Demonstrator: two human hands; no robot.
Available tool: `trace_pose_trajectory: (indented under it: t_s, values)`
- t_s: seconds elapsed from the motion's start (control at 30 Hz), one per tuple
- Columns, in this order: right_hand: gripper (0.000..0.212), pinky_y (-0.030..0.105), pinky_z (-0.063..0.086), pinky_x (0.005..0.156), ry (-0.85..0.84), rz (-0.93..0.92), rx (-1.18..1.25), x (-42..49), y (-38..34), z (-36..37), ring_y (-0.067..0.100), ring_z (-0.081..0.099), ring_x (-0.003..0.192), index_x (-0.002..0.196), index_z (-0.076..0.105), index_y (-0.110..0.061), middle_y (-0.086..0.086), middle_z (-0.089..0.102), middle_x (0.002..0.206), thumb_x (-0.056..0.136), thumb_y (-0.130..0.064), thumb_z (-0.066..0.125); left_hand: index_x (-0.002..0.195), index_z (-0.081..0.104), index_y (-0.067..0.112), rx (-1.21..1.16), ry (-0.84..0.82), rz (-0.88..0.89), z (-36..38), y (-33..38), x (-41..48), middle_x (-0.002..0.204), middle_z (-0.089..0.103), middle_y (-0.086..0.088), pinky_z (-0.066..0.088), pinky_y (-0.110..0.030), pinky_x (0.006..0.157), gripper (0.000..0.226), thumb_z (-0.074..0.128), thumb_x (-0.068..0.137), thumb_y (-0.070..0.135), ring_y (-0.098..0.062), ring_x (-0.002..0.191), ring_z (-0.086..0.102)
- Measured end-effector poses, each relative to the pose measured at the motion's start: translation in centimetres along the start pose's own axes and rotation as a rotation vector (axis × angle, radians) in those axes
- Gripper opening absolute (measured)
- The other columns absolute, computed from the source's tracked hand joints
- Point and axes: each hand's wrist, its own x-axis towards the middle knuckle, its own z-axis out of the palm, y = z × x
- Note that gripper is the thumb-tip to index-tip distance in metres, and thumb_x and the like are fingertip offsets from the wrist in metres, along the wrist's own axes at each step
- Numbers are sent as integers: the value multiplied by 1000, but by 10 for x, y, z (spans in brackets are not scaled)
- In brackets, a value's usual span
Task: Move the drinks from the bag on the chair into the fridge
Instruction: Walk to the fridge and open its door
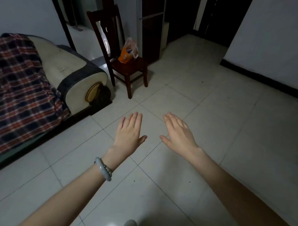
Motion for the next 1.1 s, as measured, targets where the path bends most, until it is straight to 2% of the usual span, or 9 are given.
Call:
trace_pose_trajectory:
  t_s: [0.1, 0.4, 0.53, 0.7, 0.87, 1.1]
  values:
    - [74, 37, 21, 112, 15, 15, 9, 5, 11, 3, 29, 24, 139, 143, 24, -3, 18, 28, 150, 86, -34, 60, 148, 17, 5, 5, -12, -1, 5, 4, 8, 154, 25, -14, 11, -42, 116, 82, 55, 89, 47, -30, 142, 21]
    - [74, 38, 22, 111, 21, 23, 35, 63, 44, 15, 29, 24, 139, 143, 24, -3, 18, 28, 150, 86, -31, 61, 146, 26, 3, 9, -12, 4, 27, -11, 69, 150, 34, -16, 19, -43, 114, 82, 62, 85, 45, -32, 138, 31]
    - [73, 40, 25, 110, 62, 23, 20, 117, 69, 25, 31, 29, 137, 142, 29, -1, 20, 33, 147, 84, -29, 64, 145, 29, 2, 24, -13, 16, 45, -26, 130, 148, 37, -16, 20, -44, 114, 82, 63, 84, 46, -32, 137, 33]
    - [73, 43, 36, 103, 79, 61, 28, 205, 102, 32, 35, 43, 128, 136, 39, 1, 22, 45, 139, 77, -27, 72, 148, 18, 5, 17, -60, 58, 58, -52, 223, 154, 25, -15, 13, -44, 116, 82, 54, 89, 48, -31, 142, 23]
    - [73, 42, 34, 105, 69, 105, 32, 295, 136, 29, 35, 40, 130, 137, 37, 0, 21, 42, 141, 79, -27, 70, 144, 29, 2, 48, -45, 83, 65, -89, 315, 148, 37, -18, 23, -46, 112, 85, 65, 81, 46, -34, 136, 35]
    - [75, 40, 25, 111, 20, 125, 59, 392, 170, 39, 32, 28, 137, 143, 26, -2, 19, 30, 149, 85, -31, 63, 150, 5, 8, 35, -111, 77, 84, -116, 413, 157, 12, -11, 7, -41, 117, 84, 45, 92, 53, -28, 144, 12]
